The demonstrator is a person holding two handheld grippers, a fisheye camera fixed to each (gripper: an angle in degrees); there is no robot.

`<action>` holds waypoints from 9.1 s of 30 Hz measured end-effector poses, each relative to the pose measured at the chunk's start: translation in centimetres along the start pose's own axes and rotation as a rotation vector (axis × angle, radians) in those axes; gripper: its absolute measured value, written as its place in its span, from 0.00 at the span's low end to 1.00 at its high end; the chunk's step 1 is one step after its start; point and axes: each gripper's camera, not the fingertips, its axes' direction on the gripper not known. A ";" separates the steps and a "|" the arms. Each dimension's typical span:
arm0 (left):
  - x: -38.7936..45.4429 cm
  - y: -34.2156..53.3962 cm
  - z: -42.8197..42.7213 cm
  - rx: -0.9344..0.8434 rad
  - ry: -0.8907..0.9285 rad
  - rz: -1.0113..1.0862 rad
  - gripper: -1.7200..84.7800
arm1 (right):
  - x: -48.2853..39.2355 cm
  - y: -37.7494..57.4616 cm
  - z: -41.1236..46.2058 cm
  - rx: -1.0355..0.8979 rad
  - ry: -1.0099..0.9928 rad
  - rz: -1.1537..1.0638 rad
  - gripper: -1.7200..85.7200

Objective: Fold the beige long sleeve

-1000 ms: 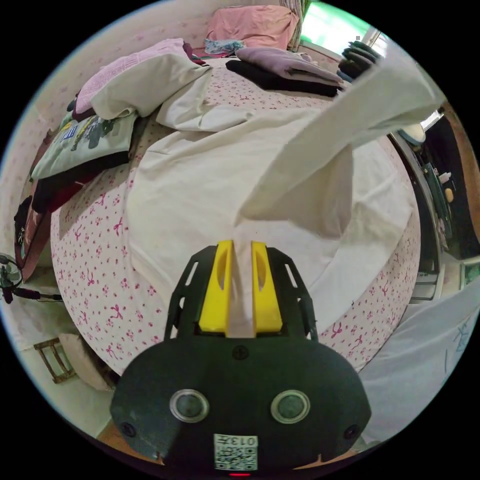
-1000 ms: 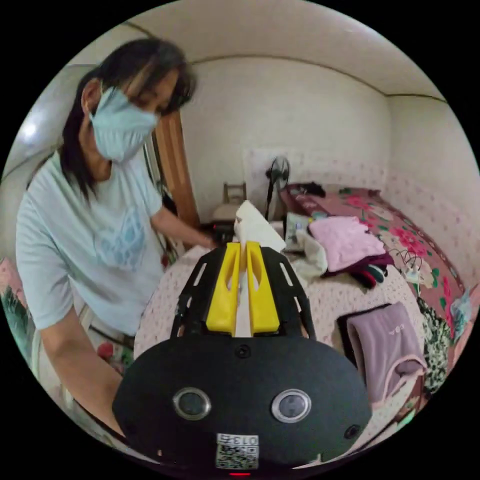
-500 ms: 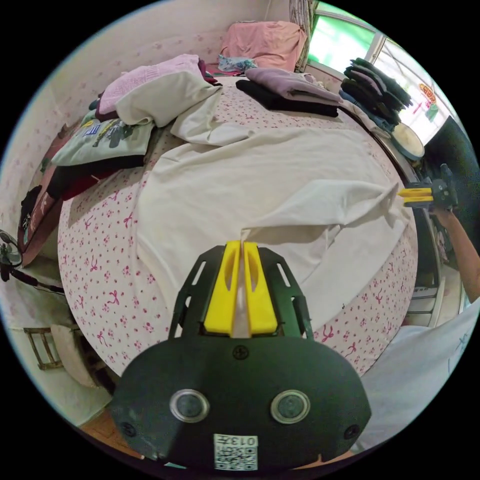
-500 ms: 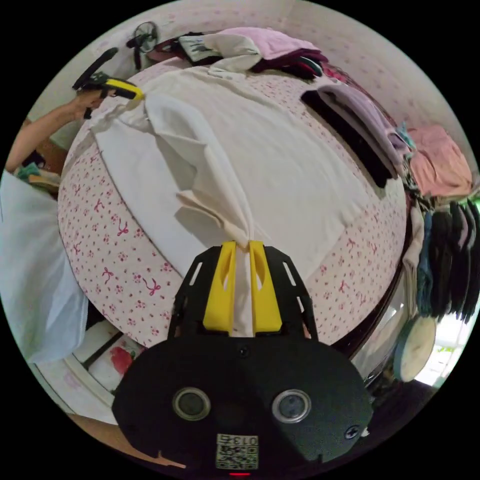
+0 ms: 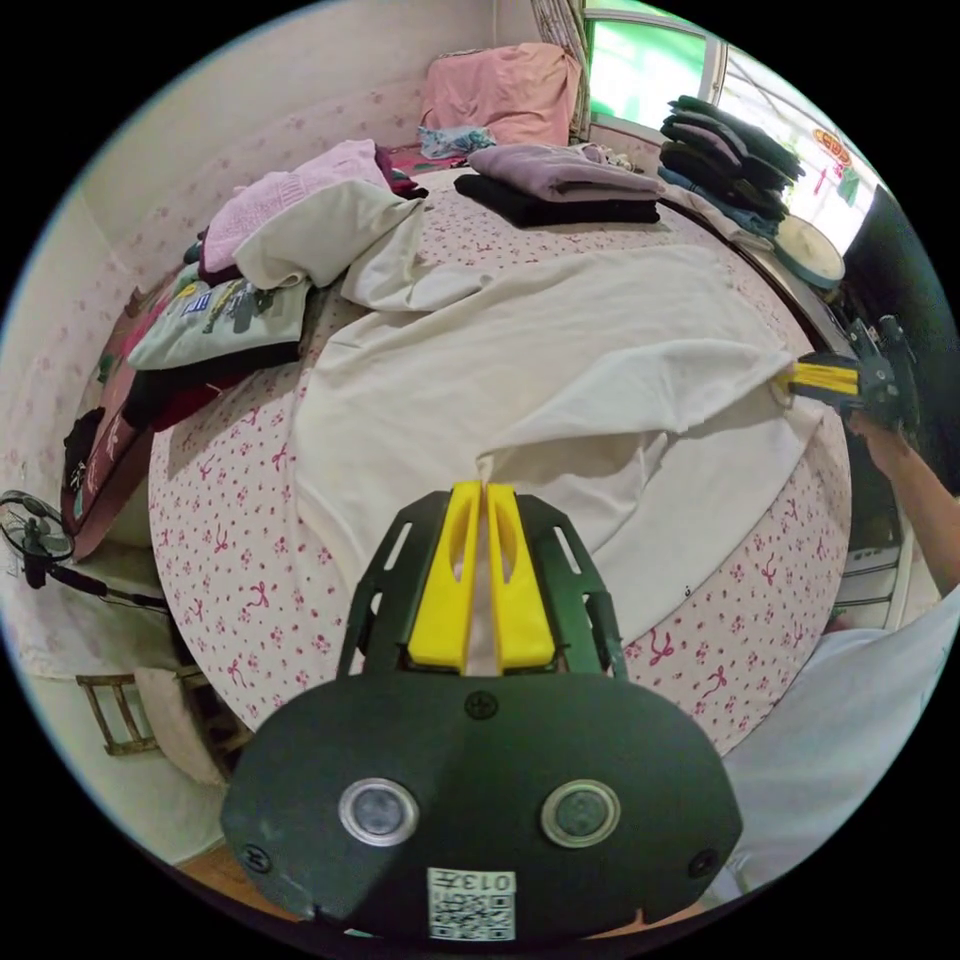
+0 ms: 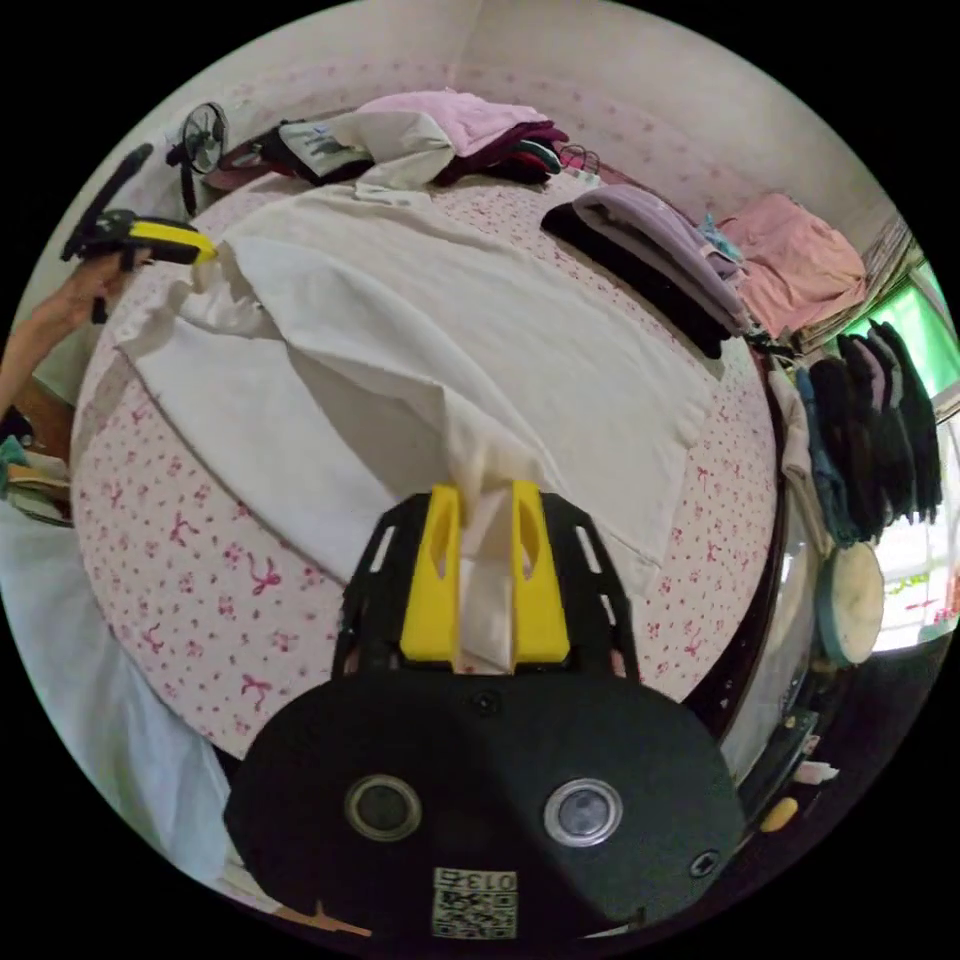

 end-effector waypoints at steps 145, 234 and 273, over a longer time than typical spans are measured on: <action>4.7 6.4 -3.1 0.089 -0.060 0.103 0.02 | 11.7 4.1 6.3 -0.018 -0.217 0.577 0.09; 14.9 6.3 3.1 0.012 -0.247 0.091 0.02 | 13.4 14.8 5.5 0.023 -0.057 0.534 0.07; 12.4 4.0 1.5 0.002 -0.338 0.056 0.02 | 11.3 13.1 5.6 0.014 0.012 0.250 0.02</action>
